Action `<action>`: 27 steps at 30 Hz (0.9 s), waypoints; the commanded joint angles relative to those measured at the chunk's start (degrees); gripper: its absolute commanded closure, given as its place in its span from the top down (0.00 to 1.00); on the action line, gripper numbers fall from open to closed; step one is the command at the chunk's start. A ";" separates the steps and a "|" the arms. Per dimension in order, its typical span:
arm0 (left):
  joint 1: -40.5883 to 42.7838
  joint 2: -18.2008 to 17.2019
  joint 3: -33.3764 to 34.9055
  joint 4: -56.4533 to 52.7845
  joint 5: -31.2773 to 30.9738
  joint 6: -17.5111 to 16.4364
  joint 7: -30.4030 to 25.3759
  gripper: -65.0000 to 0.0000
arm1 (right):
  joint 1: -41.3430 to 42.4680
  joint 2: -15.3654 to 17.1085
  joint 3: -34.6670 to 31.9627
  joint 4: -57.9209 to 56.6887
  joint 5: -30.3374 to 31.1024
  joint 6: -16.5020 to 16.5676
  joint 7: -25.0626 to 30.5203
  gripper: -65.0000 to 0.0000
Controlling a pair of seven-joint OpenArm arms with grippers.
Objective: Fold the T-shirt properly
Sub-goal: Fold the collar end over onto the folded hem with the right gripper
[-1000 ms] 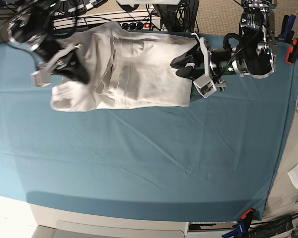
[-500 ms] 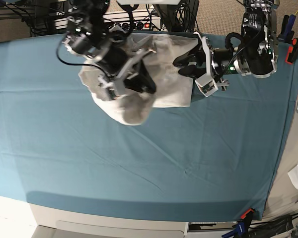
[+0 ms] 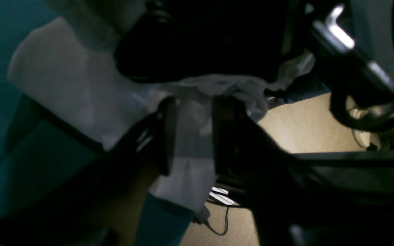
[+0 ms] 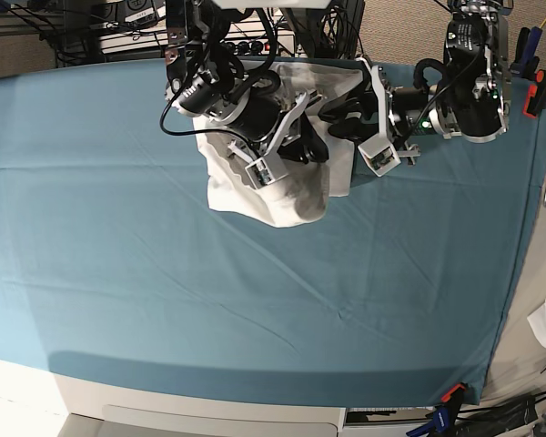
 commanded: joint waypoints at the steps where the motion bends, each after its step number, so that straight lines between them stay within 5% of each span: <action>1: -0.26 -0.44 -0.13 0.87 -1.44 -0.28 -1.29 0.30 | 0.48 -0.37 -0.37 0.98 1.70 0.57 1.64 0.00; 2: -0.26 -0.44 -0.13 0.87 -1.44 -0.28 -1.29 0.30 | 0.48 -0.37 -0.37 0.98 1.92 1.25 1.49 0.00; 5: -0.26 -0.44 -0.13 0.87 -1.42 -0.28 -1.40 0.30 | 0.48 -0.37 -0.46 0.98 5.88 5.14 1.16 0.30; 7: -0.26 -0.44 -0.13 0.87 -1.42 -0.28 -1.55 0.30 | 0.48 -0.35 -1.40 0.98 9.73 7.54 1.03 0.40; 11: -0.26 -0.44 -0.13 0.87 -1.42 -0.28 -1.60 0.30 | 0.48 -0.35 -5.62 1.07 16.04 12.17 0.11 0.40; 17: -0.24 -0.61 -0.13 0.87 -1.40 -0.28 -1.55 0.30 | 0.96 -0.33 -8.26 1.20 20.33 12.17 -1.79 0.40; 27: -0.26 -1.22 -0.22 0.87 -1.40 -0.28 -1.18 0.30 | 0.96 -0.35 -7.63 1.20 11.89 12.17 -5.16 0.40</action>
